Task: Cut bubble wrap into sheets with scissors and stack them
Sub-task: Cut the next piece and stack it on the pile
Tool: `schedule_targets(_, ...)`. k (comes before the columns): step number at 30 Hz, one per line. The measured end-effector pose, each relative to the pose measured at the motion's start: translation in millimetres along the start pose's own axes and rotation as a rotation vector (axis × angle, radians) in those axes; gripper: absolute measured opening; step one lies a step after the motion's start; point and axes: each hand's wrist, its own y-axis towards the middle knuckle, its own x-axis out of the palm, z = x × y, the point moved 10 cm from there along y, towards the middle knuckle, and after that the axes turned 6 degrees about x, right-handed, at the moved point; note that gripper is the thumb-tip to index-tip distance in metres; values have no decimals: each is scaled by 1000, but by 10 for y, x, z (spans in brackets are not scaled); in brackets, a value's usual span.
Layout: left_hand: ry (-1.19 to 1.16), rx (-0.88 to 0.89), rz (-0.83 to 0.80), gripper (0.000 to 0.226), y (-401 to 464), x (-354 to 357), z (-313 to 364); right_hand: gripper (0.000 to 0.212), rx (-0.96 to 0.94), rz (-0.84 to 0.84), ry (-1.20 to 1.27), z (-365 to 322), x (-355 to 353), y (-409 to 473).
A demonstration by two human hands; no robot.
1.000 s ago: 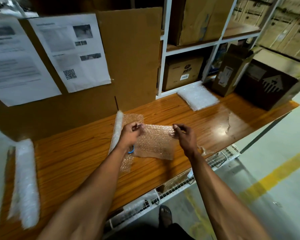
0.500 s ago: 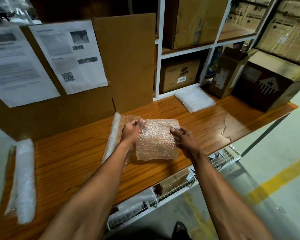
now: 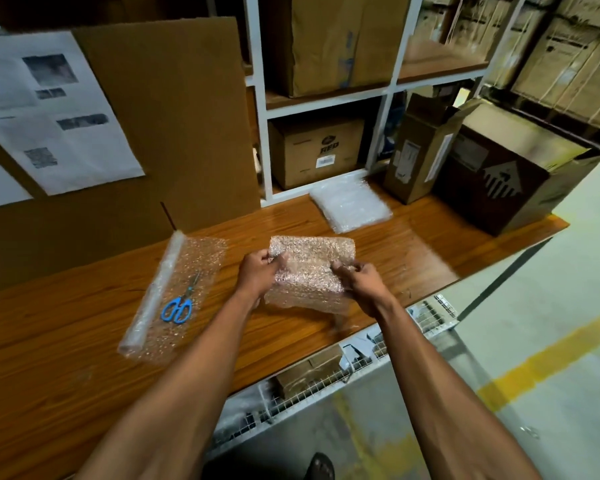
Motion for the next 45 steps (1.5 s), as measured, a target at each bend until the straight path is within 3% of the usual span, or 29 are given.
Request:
schedule_targets(3,23,8,13,69,79,223,82,33,-5,23,-15,-41,-225,113)
schedule_targets(6,-40,-2,19,96,201,359,120,42,-32,9,-13,-127,-339,216)
schedule_targets(7,-82,-15,8,95,280,399,95,43,-32,10,-2,-149,-380,254)
schedule_targets(11,-184,-36,-44,64,550,625,207,40,-13,4,9,-265,-517,374)
schedule_targets(13,-187,-20,-43,36,680,711,297,40,-10,-3,25,-367,-566,465)
schedule_targets(16,-137,1,-65,23,926,858,381,49,-39,12,110,-603,-664,673)
schedule_targets(19,-86,27,-67,30,1203,951,467,39,-64,120,140,-841,-819,926)
schedule_targets(23,-106,41,-48,75,1612,966,559,9,-148,217,68,-1209,-929,1210)
schedule_targets(25,-183,27,-82,74,1763,1010,587,11,-182,219,54,-1371,-921,1285)
schedule_targets(28,-199,96,-101,33,1965,1041,757,25,-219,149,49,-1574,-865,1441)
schedule_targets(32,-224,163,-89,16,2194,1040,919,35,-235,67,57,-1796,-868,1592)
schedule_targets(40,-113,169,-41,14,2560,1223,1086,21,-270,41,-73,-2191,-1047,2045)
schedule_targets(45,-153,135,52,23,2700,1348,1197,33,-271,-54,-89,-2369,-1210,2353)
